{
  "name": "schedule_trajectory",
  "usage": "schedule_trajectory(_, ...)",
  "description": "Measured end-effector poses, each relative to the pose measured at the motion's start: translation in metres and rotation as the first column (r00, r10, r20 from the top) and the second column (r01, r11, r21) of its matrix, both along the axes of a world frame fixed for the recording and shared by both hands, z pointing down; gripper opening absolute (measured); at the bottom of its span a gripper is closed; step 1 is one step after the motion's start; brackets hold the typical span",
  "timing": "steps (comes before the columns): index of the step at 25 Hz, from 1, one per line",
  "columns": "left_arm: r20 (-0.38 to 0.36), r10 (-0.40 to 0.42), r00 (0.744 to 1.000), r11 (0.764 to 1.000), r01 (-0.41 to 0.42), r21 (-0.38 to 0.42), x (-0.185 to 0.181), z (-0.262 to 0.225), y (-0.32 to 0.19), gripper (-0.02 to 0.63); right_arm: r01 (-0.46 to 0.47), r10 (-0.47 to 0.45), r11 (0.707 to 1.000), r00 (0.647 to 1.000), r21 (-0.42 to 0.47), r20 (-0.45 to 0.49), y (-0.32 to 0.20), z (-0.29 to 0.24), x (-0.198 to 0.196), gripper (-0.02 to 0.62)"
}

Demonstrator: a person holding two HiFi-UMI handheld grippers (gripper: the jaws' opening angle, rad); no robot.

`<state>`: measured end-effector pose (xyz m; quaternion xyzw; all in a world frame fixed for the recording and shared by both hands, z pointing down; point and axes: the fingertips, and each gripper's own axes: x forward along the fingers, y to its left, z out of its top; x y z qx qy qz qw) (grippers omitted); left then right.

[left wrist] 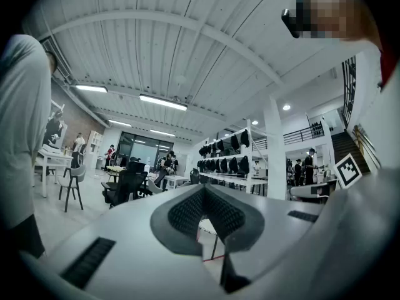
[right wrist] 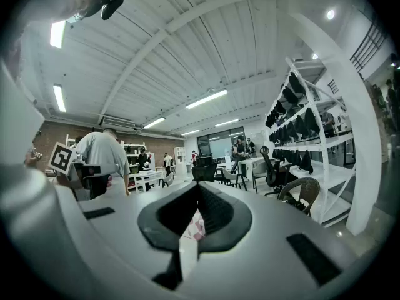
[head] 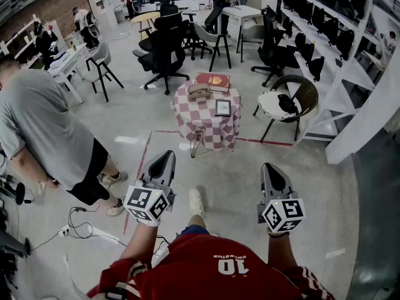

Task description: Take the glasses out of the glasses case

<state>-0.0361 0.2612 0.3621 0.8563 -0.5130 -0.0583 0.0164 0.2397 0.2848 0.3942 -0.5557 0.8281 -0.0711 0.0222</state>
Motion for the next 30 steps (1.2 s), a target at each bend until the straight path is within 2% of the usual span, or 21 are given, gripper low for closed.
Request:
schedule_trajectory(10, 0.019, 0.028, 0.999, 1.0, -0.028, 0.002, 0.014, -0.005, 0.005, 0.008, 0.002, -0.002, 1.0, 1.0, 0.007, 0.002, 0.011, -0.005, 0.006, 0.015)
schedule_trajectory(21, 0.015, 0.03, 0.999, 1.0, -0.03, 0.0, 0.014, -0.004, 0.012, 0.008, -0.001, 0.001, 1.0, 1.0, 0.01, -0.005, 0.017, -0.005, 0.005, 0.015)
schedule_trajectory(30, 0.026, 0.038, 0.999, 0.999, -0.038, -0.005, 0.016, 0.001, 0.014, 0.008, -0.036, 0.036, 0.999, 0.999, 0.037, 0.001, 0.017, -0.009, 0.011, 0.015)
